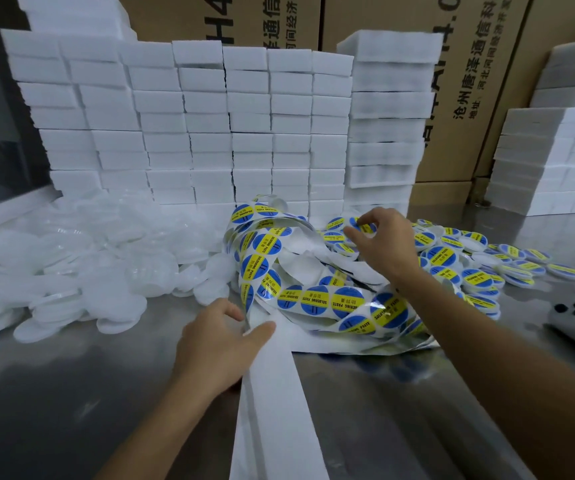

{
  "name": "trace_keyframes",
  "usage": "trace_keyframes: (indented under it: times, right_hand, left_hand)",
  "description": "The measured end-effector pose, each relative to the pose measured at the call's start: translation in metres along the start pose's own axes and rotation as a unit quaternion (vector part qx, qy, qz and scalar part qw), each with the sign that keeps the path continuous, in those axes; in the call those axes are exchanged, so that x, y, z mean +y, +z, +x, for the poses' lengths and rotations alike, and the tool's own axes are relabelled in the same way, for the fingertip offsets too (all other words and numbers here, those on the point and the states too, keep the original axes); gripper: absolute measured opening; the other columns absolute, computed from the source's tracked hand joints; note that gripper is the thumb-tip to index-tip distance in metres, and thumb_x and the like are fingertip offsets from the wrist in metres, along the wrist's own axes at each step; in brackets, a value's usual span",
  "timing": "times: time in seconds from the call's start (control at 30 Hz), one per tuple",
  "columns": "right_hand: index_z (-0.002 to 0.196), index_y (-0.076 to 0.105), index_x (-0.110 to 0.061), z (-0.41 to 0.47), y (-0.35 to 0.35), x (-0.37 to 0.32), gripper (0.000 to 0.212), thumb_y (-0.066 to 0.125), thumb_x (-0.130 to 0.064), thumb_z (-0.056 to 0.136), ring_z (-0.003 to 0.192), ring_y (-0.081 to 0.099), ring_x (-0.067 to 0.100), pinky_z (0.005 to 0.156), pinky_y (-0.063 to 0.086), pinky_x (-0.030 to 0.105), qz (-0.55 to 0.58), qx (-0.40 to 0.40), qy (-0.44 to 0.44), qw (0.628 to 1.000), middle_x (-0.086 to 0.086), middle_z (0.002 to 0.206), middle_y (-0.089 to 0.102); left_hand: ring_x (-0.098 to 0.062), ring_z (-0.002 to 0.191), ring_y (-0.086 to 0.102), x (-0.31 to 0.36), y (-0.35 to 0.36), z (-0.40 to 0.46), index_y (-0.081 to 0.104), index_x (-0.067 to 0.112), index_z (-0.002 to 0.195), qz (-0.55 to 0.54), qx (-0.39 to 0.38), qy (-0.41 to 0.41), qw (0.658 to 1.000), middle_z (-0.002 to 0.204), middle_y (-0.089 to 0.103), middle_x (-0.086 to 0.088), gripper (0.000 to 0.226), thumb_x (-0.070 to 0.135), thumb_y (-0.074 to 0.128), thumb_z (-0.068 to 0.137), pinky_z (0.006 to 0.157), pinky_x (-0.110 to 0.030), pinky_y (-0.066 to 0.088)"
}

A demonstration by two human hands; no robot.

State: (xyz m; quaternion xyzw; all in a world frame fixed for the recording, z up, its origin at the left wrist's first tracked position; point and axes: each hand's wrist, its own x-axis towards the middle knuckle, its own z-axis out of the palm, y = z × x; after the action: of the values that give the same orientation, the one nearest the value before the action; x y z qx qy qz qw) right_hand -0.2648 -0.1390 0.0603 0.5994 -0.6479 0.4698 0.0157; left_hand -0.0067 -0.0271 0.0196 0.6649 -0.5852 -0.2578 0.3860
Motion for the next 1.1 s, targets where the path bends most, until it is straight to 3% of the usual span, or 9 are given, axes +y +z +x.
trace_keyframes:
  times: [0.13, 0.3, 0.4, 0.5, 0.6, 0.77, 0.93, 1.0, 1.1]
  right_hand:
    - [0.105, 0.067, -0.008, 0.026, 0.012, 0.025, 0.03, 0.071, -0.033, 0.089, 0.086, 0.052, 0.019, 0.073, 0.039, 0.03, -0.092, -0.031, 0.021, 0.995, 0.013, 0.114, 0.06]
    - [0.097, 0.066, -0.004, 0.035, 0.021, 0.041, 0.025, 0.067, -0.028, 0.091, 0.085, 0.055, 0.027, 0.07, 0.04, 0.032, -0.119, -0.027, 0.048, 0.991, 0.014, 0.102, 0.059]
    - [0.093, 0.069, 0.0, 0.037, 0.024, 0.045, 0.029, 0.057, -0.026, 0.097, 0.079, 0.06, 0.032, 0.064, 0.042, 0.031, -0.143, -0.128, 0.083, 0.978, 0.018, 0.085, 0.065]
    - [0.1, 0.066, -0.002, 0.036, 0.021, 0.041, 0.031, 0.047, -0.027, 0.101, 0.09, 0.062, 0.034, 0.072, 0.048, 0.034, -0.144, -0.169, 0.081, 0.972, 0.018, 0.096, 0.067]
    - [0.119, 0.066, -0.01, 0.031, 0.012, 0.02, 0.031, 0.054, -0.029, 0.098, 0.074, 0.064, 0.022, 0.064, 0.044, 0.028, -0.098, -0.119, 0.052, 0.987, 0.011, 0.108, 0.07]
    - [0.09, 0.074, -0.016, -0.013, -0.001, -0.035, 0.015, 0.064, -0.026, 0.092, 0.068, 0.065, 0.01, 0.069, 0.054, 0.029, 0.043, -0.035, -0.051, 0.997, -0.003, 0.081, 0.074]
    - [0.09, 0.061, -0.034, -0.082, -0.008, -0.077, 0.016, 0.053, -0.047, 0.095, 0.04, 0.058, 0.007, 0.042, 0.045, 0.022, 0.177, -0.211, -0.024, 0.961, -0.003, 0.06, 0.07]
    - [0.1, 0.06, -0.037, -0.101, -0.004, -0.082, 0.025, 0.045, -0.057, 0.096, 0.049, 0.064, 0.01, 0.049, 0.047, 0.02, 0.172, -0.26, -0.006, 0.95, -0.005, 0.07, 0.073]
    - [0.114, 0.064, -0.023, -0.111, 0.002, -0.082, 0.025, 0.043, -0.032, 0.103, 0.069, 0.069, 0.019, 0.06, 0.055, 0.027, 0.278, -0.268, 0.053, 0.921, 0.005, 0.096, 0.072]
  left_hand:
    - [-0.016, 0.059, 0.063, -0.005, 0.001, 0.003, 0.065, 0.02, 0.082, -0.125, -0.012, -0.029, 0.992, 0.059, 0.068, 0.001, 0.024, 0.017, 0.085, 0.068, 0.06, -0.028, 0.051]
    - [-0.022, 0.071, 0.072, -0.008, -0.001, 0.006, 0.071, 0.016, 0.087, -0.256, -0.045, -0.047, 0.964, 0.084, 0.075, -0.007, 0.029, -0.01, 0.074, 0.073, 0.07, -0.038, 0.058]
    - [-0.02, 0.076, 0.073, -0.007, 0.002, 0.007, 0.073, 0.018, 0.09, -0.304, -0.075, -0.037, 0.949, 0.09, 0.076, -0.004, 0.038, -0.016, 0.068, 0.073, 0.064, -0.031, 0.058]
    - [-0.021, 0.085, 0.074, -0.005, 0.002, 0.007, 0.075, 0.021, 0.094, -0.33, -0.112, -0.026, 0.937, 0.099, 0.076, -0.001, 0.046, -0.019, 0.066, 0.072, 0.066, -0.031, 0.058]
    - [-0.021, 0.089, 0.073, -0.003, 0.002, 0.006, 0.075, 0.024, 0.099, -0.346, -0.127, -0.015, 0.93, 0.104, 0.075, 0.004, 0.052, -0.02, 0.064, 0.073, 0.068, -0.033, 0.06]
    - [-0.021, 0.101, 0.07, -0.001, -0.002, 0.005, 0.072, 0.025, 0.109, -0.382, -0.127, -0.003, 0.915, 0.119, 0.069, 0.003, 0.055, -0.018, 0.063, 0.077, 0.073, -0.036, 0.058]
    - [-0.021, 0.09, 0.072, 0.003, -0.005, 0.004, 0.073, 0.025, 0.111, -0.411, -0.116, 0.02, 0.904, 0.114, 0.072, -0.002, 0.05, -0.012, 0.065, 0.078, 0.065, -0.029, 0.056]
    - [-0.02, 0.087, 0.072, 0.004, -0.005, 0.003, 0.071, 0.02, 0.114, -0.441, -0.125, 0.027, 0.888, 0.109, 0.074, -0.004, 0.046, -0.01, 0.063, 0.081, 0.064, -0.028, 0.056]
    - [-0.017, 0.083, 0.073, 0.005, -0.008, 0.005, 0.069, 0.014, 0.116, -0.46, -0.134, 0.033, 0.877, 0.106, 0.075, -0.003, 0.045, -0.014, 0.054, 0.084, 0.061, -0.026, 0.056]
